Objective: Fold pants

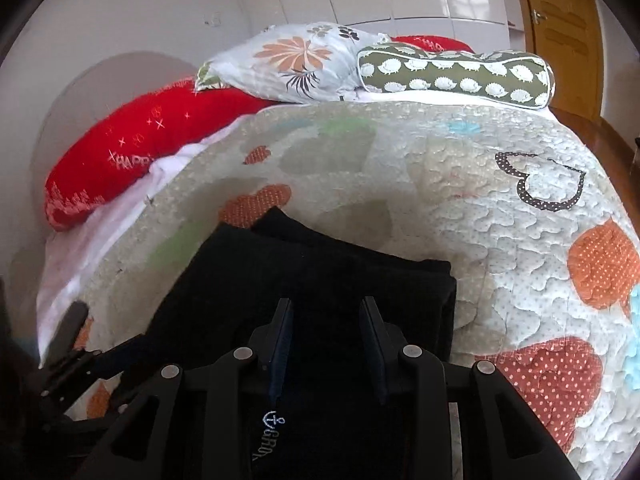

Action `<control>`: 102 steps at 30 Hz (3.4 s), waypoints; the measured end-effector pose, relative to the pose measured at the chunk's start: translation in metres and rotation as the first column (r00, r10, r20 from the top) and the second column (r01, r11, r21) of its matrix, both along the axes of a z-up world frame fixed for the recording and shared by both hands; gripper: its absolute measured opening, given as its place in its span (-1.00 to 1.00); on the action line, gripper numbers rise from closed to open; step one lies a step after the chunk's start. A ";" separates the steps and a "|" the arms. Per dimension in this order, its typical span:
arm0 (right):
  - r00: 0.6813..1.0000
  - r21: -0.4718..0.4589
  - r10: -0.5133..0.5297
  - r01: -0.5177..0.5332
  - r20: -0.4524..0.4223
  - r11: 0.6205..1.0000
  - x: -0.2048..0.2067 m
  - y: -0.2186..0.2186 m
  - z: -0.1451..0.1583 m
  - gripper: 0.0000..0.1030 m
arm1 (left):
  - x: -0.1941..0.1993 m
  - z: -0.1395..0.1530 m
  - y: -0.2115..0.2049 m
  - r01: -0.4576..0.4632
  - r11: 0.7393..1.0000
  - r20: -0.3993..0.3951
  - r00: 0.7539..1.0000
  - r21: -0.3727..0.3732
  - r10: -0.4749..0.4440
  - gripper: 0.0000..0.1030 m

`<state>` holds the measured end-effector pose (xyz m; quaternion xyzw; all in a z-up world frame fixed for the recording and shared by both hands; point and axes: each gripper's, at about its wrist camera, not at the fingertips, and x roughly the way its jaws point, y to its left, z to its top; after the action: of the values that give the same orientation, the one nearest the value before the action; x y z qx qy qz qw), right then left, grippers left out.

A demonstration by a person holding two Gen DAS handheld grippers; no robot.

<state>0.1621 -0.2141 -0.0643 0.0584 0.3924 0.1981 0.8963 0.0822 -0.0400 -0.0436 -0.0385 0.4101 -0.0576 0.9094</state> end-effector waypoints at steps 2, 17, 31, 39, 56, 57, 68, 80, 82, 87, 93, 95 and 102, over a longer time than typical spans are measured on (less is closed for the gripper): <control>1.000 0.006 -0.001 0.001 -0.004 1.000 -0.007 -0.003 0.008 -0.36 | -0.002 0.001 0.000 -0.003 1.000 0.002 1.000 0.002 0.003 0.08; 0.998 -0.129 -0.053 0.056 0.027 0.990 -0.088 -0.014 0.006 -0.36 | -0.021 0.011 -0.012 -0.017 0.997 0.042 0.999 0.071 0.014 0.07; 0.983 -0.039 -0.147 0.152 0.112 0.988 -0.136 -0.025 0.041 -0.19 | -0.073 0.038 -0.001 -0.071 0.992 0.150 0.987 0.106 0.055 0.30; 0.981 -0.026 -0.144 0.148 0.128 0.989 -0.154 -0.017 0.048 -0.11 | -0.096 0.046 0.001 -0.078 0.989 0.173 0.983 0.127 0.056 0.30; 0.982 -0.039 -0.132 0.138 0.137 0.990 -0.176 -0.013 0.055 -0.08 | -0.119 0.059 0.001 -0.082 0.990 0.209 0.976 0.119 0.056 0.30; 0.982 -0.040 -0.131 0.138 0.137 0.990 -0.177 -0.013 0.055 -0.07 | -0.120 0.059 0.001 -0.081 0.990 0.212 0.976 0.118 0.055 0.30; 0.982 -0.062 -0.134 0.143 0.132 0.988 -0.177 -0.011 0.053 -0.07 | -0.122 0.058 0.001 -0.076 0.991 0.198 0.979 0.113 0.052 0.30; 0.984 -0.061 -0.137 0.145 0.110 0.988 -0.175 -0.017 0.045 -0.07 | -0.121 0.056 0.002 -0.075 0.991 0.199 0.979 0.109 0.052 0.30; 0.985 -0.061 -0.135 0.143 0.109 0.988 -0.175 -0.017 0.044 -0.07 | -0.120 0.055 0.002 -0.073 0.992 0.194 0.980 0.106 0.051 0.30; 0.987 -0.060 -0.133 0.139 0.094 0.988 -0.173 -0.017 0.040 -0.07 | -0.119 0.053 0.002 -0.071 0.992 0.192 0.980 0.107 0.050 0.30; 0.987 -0.059 -0.134 0.139 0.085 0.989 -0.171 -0.016 0.036 -0.07 | -0.118 0.049 0.002 -0.070 0.992 0.183 0.982 0.108 0.050 0.30; 0.987 -0.058 -0.136 0.141 0.083 0.988 -0.171 -0.017 0.035 -0.07 | -0.118 0.048 0.002 -0.068 0.992 0.181 0.982 0.110 0.048 0.30; 0.988 -0.058 -0.135 0.140 0.071 0.989 -0.169 -0.018 0.032 -0.06 | -0.118 0.045 0.001 -0.065 0.992 0.176 0.983 0.112 0.045 0.30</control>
<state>-0.0069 -0.2323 -0.0325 0.0505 0.3634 0.1252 0.9218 -0.0355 -0.0394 0.0018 0.0086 0.3312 -0.0112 0.9435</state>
